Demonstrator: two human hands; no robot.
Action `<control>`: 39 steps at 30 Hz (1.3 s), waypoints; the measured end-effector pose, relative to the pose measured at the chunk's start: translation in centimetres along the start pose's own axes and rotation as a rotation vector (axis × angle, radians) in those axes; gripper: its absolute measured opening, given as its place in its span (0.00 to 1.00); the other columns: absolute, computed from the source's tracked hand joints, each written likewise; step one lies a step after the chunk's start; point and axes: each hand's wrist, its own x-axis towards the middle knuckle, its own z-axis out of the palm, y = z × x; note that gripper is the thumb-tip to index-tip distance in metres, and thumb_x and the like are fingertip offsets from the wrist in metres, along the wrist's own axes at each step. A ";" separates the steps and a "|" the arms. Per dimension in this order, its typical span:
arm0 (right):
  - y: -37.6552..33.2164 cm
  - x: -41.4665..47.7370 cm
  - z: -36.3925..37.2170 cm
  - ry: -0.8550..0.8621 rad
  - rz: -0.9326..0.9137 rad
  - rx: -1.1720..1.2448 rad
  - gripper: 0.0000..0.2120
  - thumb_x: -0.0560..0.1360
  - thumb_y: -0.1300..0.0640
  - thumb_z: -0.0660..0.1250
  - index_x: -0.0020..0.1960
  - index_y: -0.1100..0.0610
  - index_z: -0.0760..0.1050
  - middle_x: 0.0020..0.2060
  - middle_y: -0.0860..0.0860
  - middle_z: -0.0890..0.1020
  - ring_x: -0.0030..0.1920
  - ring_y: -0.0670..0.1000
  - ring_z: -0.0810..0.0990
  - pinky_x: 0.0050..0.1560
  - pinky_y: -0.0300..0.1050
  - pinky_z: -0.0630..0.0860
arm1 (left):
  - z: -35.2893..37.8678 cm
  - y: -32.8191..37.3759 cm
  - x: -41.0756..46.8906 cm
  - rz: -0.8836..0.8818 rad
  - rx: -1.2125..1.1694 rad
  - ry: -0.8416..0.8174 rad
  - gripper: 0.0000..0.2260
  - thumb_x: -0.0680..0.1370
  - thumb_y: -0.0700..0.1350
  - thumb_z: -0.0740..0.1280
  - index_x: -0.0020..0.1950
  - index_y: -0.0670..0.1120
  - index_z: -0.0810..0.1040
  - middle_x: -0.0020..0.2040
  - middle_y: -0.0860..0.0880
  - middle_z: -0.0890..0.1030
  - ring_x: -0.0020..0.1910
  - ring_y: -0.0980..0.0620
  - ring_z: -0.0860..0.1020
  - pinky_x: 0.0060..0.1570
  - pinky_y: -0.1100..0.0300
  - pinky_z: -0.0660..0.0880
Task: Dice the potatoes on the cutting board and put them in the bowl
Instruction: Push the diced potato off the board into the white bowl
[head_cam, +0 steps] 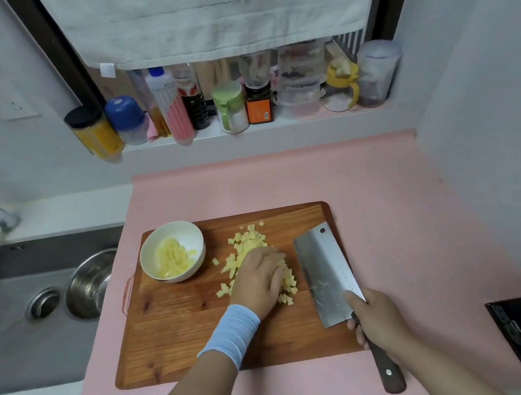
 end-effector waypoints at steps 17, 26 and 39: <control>-2.9 -0.1 5.8 -0.213 0.115 0.115 0.14 0.84 0.48 0.62 0.55 0.58 0.77 0.31 0.54 0.80 0.24 0.51 0.72 0.25 0.41 0.69 | -0.1 -1.3 -0.3 -0.130 0.132 -0.477 0.40 0.75 0.71 0.60 0.81 0.57 0.50 0.82 0.54 0.42 0.79 0.53 0.35 0.78 0.49 0.46; -6.0 -0.6 4.3 -0.277 -0.015 0.066 0.17 0.84 0.47 0.61 0.53 0.62 0.76 0.33 0.56 0.78 0.24 0.51 0.71 0.25 0.42 0.69 | -2.7 -0.4 1.6 -0.114 0.123 -0.326 0.33 0.75 0.70 0.56 0.78 0.57 0.63 0.81 0.52 0.54 0.80 0.51 0.44 0.78 0.49 0.50; -13.8 -1.4 11.5 -0.358 -0.113 0.001 0.14 0.85 0.49 0.61 0.56 0.59 0.77 0.31 0.56 0.78 0.23 0.51 0.70 0.24 0.42 0.69 | -11.1 -6.9 2.6 -0.179 0.089 -0.108 0.29 0.74 0.66 0.60 0.70 0.53 0.75 0.75 0.51 0.68 0.77 0.49 0.58 0.76 0.52 0.56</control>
